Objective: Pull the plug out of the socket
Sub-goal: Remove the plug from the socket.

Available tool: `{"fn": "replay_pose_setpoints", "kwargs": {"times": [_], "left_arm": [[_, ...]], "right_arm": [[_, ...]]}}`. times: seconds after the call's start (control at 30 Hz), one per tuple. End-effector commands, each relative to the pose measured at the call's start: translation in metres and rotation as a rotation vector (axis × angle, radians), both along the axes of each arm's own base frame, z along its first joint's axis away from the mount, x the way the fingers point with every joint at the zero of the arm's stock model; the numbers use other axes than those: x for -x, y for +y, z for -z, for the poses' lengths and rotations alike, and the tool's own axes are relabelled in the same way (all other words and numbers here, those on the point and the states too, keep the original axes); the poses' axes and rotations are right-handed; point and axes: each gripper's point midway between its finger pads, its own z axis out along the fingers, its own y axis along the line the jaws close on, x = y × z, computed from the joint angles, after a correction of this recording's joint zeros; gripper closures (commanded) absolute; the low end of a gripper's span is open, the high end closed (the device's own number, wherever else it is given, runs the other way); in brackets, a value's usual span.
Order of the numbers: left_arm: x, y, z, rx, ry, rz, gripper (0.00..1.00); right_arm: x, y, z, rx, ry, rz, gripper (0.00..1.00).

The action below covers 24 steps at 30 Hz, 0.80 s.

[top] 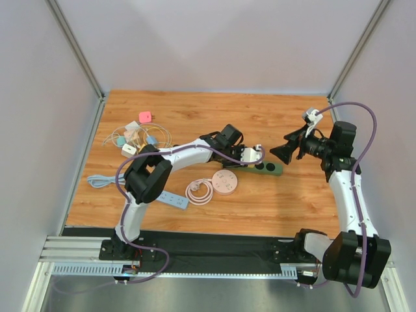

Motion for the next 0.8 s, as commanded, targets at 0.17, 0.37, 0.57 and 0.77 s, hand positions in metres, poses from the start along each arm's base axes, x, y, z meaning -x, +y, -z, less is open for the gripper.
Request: {"fn": "replay_pose_setpoints", "kwargs": {"times": [0.17, 0.37, 0.57, 0.77], "left_arm": [[-0.015, -0.021, -0.078, 0.27, 0.017, -0.111, 1.0], [-0.023, -0.017, -0.111, 0.423, 0.055, -0.165, 1.0], [-0.033, -0.015, -0.129, 0.487, 0.044, -0.232, 1.0], [-0.044, -0.015, -0.151, 0.599, 0.081, -0.319, 1.0]], "right_arm": [[-0.011, -0.004, 0.007, 0.007, 0.013, 0.003, 0.0], [-0.031, -0.012, 0.026, -0.061, 0.164, 0.106, 0.0], [-0.047, -0.019, 0.044, -0.126, 0.261, 0.217, 0.02], [-0.074, -0.041, 0.053, -0.324, 0.396, 0.529, 0.08]]}}
